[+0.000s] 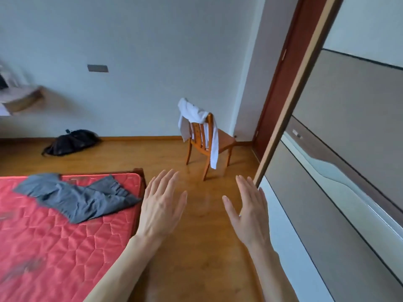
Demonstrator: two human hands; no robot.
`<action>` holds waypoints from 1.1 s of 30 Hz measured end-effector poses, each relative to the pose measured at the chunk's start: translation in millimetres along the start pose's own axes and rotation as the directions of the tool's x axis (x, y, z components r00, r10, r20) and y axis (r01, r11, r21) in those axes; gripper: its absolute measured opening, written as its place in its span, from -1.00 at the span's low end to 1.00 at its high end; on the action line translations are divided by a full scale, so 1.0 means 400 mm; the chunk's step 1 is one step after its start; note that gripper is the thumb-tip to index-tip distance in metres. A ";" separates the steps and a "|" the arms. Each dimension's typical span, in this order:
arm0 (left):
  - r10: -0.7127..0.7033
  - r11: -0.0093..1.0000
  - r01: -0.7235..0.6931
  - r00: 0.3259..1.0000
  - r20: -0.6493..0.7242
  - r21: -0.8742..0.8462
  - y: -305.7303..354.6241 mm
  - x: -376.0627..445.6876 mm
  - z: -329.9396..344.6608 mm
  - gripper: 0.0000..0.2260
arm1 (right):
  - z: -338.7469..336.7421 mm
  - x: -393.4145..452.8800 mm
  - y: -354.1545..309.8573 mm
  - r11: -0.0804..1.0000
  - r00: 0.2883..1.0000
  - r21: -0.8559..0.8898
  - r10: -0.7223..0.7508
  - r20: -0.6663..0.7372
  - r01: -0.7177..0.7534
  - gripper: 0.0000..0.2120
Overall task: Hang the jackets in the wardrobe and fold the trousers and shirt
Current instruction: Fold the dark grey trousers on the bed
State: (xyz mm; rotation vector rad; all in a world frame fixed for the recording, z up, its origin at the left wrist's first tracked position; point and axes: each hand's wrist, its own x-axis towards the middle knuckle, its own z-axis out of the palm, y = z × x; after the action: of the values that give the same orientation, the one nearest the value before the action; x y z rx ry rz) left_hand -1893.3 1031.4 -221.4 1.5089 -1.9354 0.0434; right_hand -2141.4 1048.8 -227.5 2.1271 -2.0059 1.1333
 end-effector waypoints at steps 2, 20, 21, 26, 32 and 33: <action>-0.065 0.997 0.066 0.997 -0.031 0.036 -0.037 0.015 0.004 -0.49 | 0.059 0.059 -0.023 0.997 0.998 0.052 -0.056 0.018 0.055 -0.37; -0.477 0.813 0.544 0.826 -0.300 0.206 -0.369 0.029 -0.069 -0.48 | 0.478 0.341 -0.278 0.854 0.836 0.372 -0.475 0.275 0.363 -0.34; -0.496 0.800 0.564 0.814 -0.304 0.205 -0.393 0.033 -0.067 -0.48 | 0.505 0.354 -0.292 0.848 0.826 0.376 -0.488 0.283 0.372 -0.35; -0.546 0.759 0.625 0.762 -0.348 0.179 -0.525 0.071 -0.054 -0.49 | 0.647 0.425 -0.367 0.818 0.772 0.405 -0.546 0.325 0.408 -0.37; -0.601 0.723 0.677 0.715 -0.357 0.138 -0.714 0.153 -0.049 -0.47 | 0.819 0.536 -0.471 0.794 0.701 0.418 -0.596 0.391 0.442 -0.39; -0.609 0.718 0.683 0.710 -0.353 0.135 -0.744 0.168 -0.049 -0.47 | 0.846 0.556 -0.490 0.793 0.695 0.421 -0.598 0.398 0.441 -0.39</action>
State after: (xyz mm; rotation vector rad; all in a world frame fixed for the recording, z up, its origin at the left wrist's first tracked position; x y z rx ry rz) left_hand -1631.8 884.3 -279.9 2.1618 -1.1030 0.1947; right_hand -1824.0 734.2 -277.8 3.1526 -1.1775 0.8524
